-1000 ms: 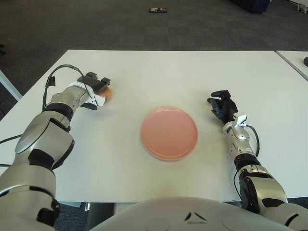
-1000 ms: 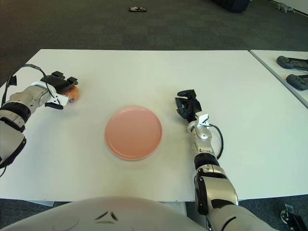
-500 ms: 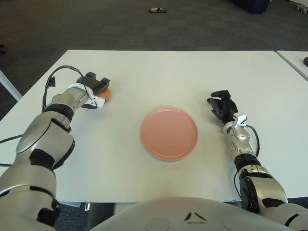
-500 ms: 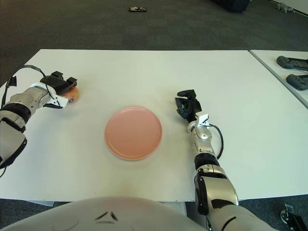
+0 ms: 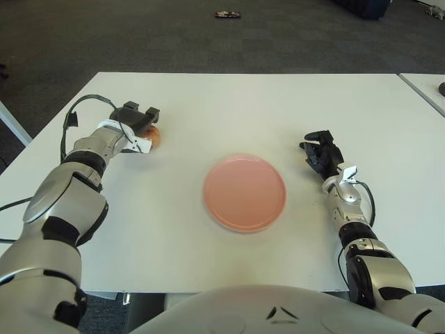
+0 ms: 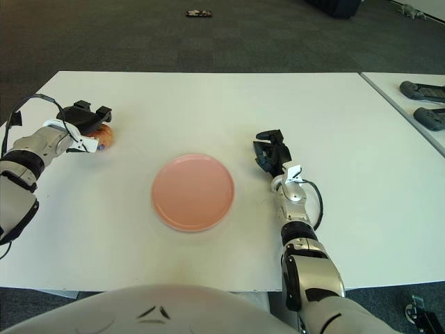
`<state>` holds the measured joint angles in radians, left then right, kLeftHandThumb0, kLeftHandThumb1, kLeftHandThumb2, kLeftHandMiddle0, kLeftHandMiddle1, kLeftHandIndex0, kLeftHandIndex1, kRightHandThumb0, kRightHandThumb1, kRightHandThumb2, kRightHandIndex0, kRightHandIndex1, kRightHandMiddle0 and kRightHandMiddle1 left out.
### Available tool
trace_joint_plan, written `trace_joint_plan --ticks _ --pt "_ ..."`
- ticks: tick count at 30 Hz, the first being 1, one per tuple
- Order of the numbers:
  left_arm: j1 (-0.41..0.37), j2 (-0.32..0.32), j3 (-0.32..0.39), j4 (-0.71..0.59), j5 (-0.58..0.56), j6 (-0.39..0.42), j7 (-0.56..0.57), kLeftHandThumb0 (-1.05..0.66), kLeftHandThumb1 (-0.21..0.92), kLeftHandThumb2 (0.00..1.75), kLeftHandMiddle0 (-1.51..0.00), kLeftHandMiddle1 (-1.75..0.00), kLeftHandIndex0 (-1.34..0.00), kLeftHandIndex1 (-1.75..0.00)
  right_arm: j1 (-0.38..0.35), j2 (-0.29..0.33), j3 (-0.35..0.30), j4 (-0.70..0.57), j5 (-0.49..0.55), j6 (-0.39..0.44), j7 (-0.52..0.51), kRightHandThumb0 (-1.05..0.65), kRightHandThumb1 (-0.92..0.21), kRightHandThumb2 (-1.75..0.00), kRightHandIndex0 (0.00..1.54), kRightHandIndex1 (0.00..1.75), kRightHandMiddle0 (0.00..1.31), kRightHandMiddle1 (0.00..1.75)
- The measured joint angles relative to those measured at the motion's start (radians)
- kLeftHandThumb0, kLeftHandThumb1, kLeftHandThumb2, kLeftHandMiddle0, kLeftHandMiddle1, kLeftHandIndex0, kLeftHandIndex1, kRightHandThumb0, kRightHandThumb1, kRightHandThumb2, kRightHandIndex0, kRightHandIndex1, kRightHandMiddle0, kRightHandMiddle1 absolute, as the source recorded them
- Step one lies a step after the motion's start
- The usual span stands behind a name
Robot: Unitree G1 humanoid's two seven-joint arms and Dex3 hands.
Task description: Put the apple into the plate.
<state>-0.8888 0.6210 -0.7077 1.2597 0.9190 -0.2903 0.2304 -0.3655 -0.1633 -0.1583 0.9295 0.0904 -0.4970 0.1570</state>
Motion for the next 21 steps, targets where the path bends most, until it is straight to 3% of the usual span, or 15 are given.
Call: trace_joint_plan --ticks 2,5,7,8,12,16,18,21 --pt "0.000 -0.004 0.000 0.004 0.000 0.000 0.009 0.14 0.13 1.44 -0.31 -1.37 0.00 -1.39 0.000 0.000 0.000 0.000 0.000 0.000 0.000 -0.35 -0.92 -0.47 0.34 1.23 0.25 1.69" --pt "0.000 -0.008 -0.002 0.009 0.001 -0.001 0.020 0.31 0.43 1.04 -0.45 -1.50 -0.04 -1.48 0.000 0.000 -0.001 0.000 0.000 0.000 0.000 -0.35 -0.92 -0.47 0.34 1.23 0.25 1.69" --pt "0.000 -0.010 -0.005 0.011 0.001 -0.004 0.023 0.35 0.50 0.95 -0.50 -1.53 -0.07 -1.53 0.000 0.000 -0.001 0.000 0.000 0.000 0.001 -0.35 -0.92 -0.47 0.34 1.23 0.25 1.69" --pt "0.000 -0.011 -0.006 0.012 0.002 -0.007 0.025 0.22 0.52 0.94 -0.52 -1.49 -0.15 -1.61 0.000 0.000 -0.001 0.000 0.000 0.000 0.001 -0.35 -0.92 -0.47 0.34 1.23 0.25 1.69" --pt "0.000 -0.010 -0.007 0.013 0.001 -0.032 0.027 0.05 0.54 0.92 -0.55 -1.36 -0.35 -1.72 0.000 0.000 -0.001 0.000 0.000 0.000 0.001 -0.35 -0.92 -0.47 0.34 1.23 0.25 1.69" --pt "0.004 -0.012 -0.004 0.005 0.000 -0.029 0.063 0.01 0.47 1.04 -0.50 -1.45 -0.47 -1.74 0.000 0.000 -0.001 -0.001 0.000 0.000 0.001 -0.35 -0.92 -0.47 0.34 1.23 0.25 1.69" --pt "0.025 -0.011 0.021 -0.043 -0.016 0.001 0.066 0.00 0.35 1.21 -0.61 -1.60 -0.48 -1.66 0.000 0.000 -0.001 -0.002 0.000 0.000 0.001 -0.35 -0.92 -0.47 0.34 1.23 0.25 1.69" --pt "0.056 -0.016 0.054 -0.120 -0.052 0.034 0.043 0.00 0.39 1.15 -0.57 -1.54 -0.47 -1.71 0.001 0.000 -0.001 -0.002 0.000 0.001 0.001 -0.35 -0.92 -0.47 0.34 1.23 0.25 1.69"
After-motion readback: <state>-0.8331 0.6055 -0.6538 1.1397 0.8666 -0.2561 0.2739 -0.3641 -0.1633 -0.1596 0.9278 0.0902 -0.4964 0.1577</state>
